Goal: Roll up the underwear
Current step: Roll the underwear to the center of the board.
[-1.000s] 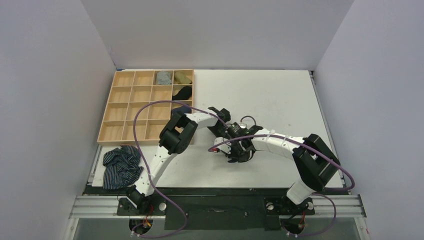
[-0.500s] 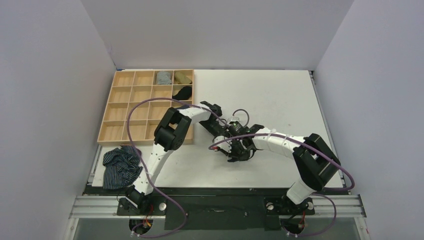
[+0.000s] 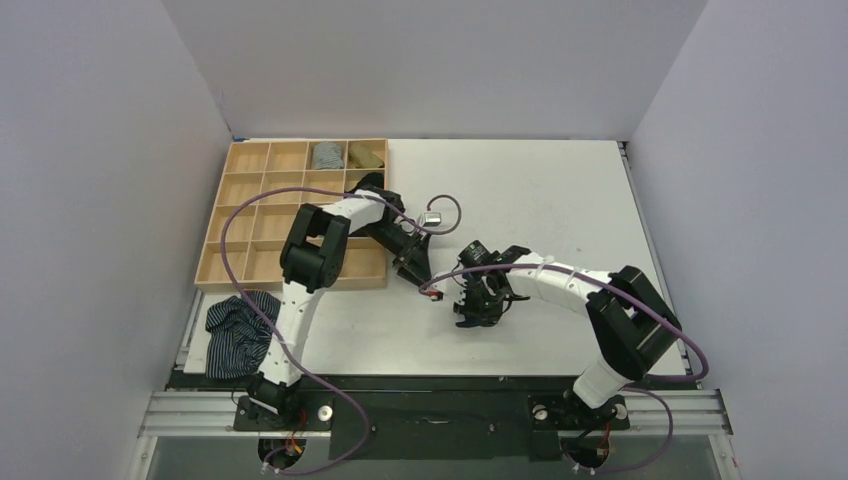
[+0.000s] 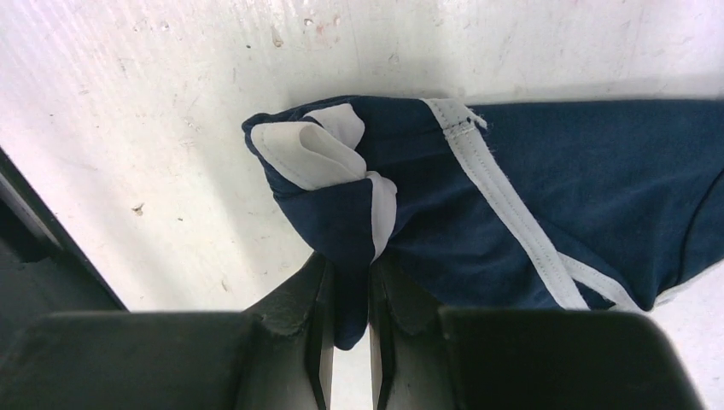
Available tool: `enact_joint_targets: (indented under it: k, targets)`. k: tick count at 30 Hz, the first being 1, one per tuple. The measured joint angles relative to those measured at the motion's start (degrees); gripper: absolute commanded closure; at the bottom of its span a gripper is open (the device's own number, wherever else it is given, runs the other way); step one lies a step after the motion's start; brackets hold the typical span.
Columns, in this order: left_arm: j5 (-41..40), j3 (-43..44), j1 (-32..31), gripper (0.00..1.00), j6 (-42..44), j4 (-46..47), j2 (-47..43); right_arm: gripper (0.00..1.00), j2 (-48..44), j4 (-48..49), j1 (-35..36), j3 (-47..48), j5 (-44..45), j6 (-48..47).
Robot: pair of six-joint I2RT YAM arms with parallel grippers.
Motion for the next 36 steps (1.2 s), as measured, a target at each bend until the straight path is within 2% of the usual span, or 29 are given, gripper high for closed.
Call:
enact_joint_targets:
  k: [5,9,17,24,28,32,36]
  targets:
    - [-0.4,-5.6,3.0,0.43,1.4,0.9,-4.2,1.00,1.4,-2.3,-1.9,1.6,-3.1,0.3]
    - [-1.3,-13.2,4.0,0.43,0.8,5.9,-11.7,1.00,4.9,-6.0,-5.3,5.1,-7.7,-0.1]
    - [-9.0,-31.2,4.1,0.39,-6.4,26.3,-31.9,1.00,17.7,-19.4,-12.2,17.6,-19.1,-5.9]
    - [-17.5,-40.6,3.3,0.37,-9.3,39.2,-42.3,1.00,29.5,-33.2,-16.4,28.6,-27.1,-14.9]
    - [-22.5,-44.8,-1.0,0.30,-7.6,44.2,-48.2,1.00,35.8,-40.7,-17.5,34.2,-30.5,-19.7]
    - [-30.0,-48.1,-10.5,0.23,-3.6,48.6,-53.5,1.00,39.8,-45.7,-17.5,36.6,-32.7,-22.2]
    - [-35.6,-48.3,-18.7,0.21,-0.1,51.7,-54.2,1.00,41.3,-47.7,-17.5,36.9,-33.4,-22.8]
